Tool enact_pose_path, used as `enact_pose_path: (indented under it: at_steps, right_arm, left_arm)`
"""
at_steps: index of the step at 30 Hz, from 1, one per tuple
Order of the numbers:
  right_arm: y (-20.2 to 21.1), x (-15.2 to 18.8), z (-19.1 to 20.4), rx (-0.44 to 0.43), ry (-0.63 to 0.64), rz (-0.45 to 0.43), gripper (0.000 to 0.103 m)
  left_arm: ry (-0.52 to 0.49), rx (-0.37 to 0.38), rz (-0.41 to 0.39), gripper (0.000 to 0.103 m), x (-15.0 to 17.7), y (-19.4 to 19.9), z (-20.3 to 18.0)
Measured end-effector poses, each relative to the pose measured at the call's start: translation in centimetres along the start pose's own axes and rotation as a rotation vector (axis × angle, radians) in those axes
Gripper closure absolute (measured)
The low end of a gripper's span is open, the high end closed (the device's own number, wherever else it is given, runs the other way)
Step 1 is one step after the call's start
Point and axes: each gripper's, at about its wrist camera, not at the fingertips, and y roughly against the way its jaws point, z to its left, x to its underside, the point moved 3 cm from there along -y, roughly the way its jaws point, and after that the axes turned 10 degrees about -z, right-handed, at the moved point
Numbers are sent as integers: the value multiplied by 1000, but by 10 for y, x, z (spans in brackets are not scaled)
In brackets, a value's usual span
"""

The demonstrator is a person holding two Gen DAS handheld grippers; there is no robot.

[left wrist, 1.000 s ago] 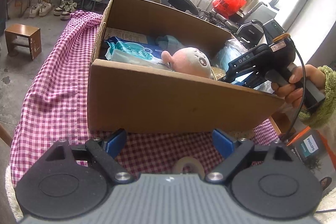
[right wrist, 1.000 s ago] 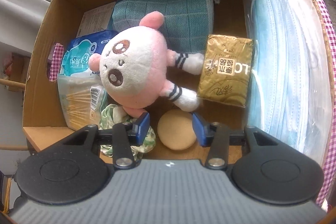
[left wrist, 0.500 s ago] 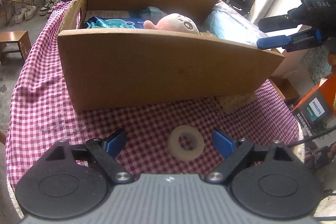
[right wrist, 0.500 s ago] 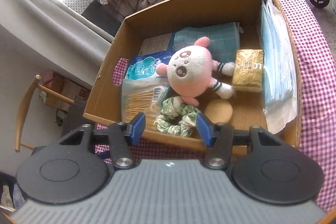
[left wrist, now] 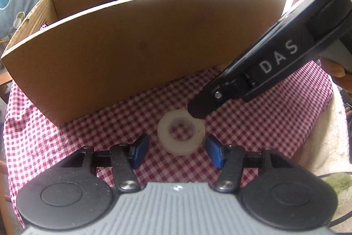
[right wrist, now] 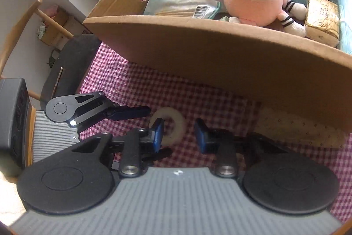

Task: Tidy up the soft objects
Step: 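Move the right gripper to the white tape roll and grasp its rim, then carry the tape roll with the right gripper into the box and lower it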

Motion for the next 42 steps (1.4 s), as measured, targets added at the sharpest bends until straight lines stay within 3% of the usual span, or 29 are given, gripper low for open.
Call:
enact_pose_path:
  at_steps: [4, 9, 13, 21, 26, 32, 38, 42]
  right_arm:
    - [-23, 2, 8, 14, 81, 48, 82]
    - [-35, 8, 14, 15, 124, 76, 86]
    - [-28, 5, 13, 10, 107, 52, 88]
    - [47, -18, 35, -43, 132, -128, 85]
    - [94, -50, 30, -55, 133, -250, 87]
    - [119, -93, -6, 28, 116, -272, 87]
    - [104, -122, -66, 109, 61, -132, 87]
    - [83, -126, -100, 140, 48, -25, 87]
  left_arm:
    - [-24, -12, -17, 54, -1, -3, -8]
    - [-23, -13, -36, 55, -3, -2, -10]
    - [-14, -9, -93, 55, -14, 22, -9]
    - [-35, -22, -293, 55, -70, 82, -8]
    - [-63, 26, -340, 55, -121, 82, -10]
    - [-51, 155, -222, 55, -178, 24, -10]
    - [25, 274, -13, 55, -196, -60, -8]
    - [31, 284, 61, 56, -194, -90, -12]
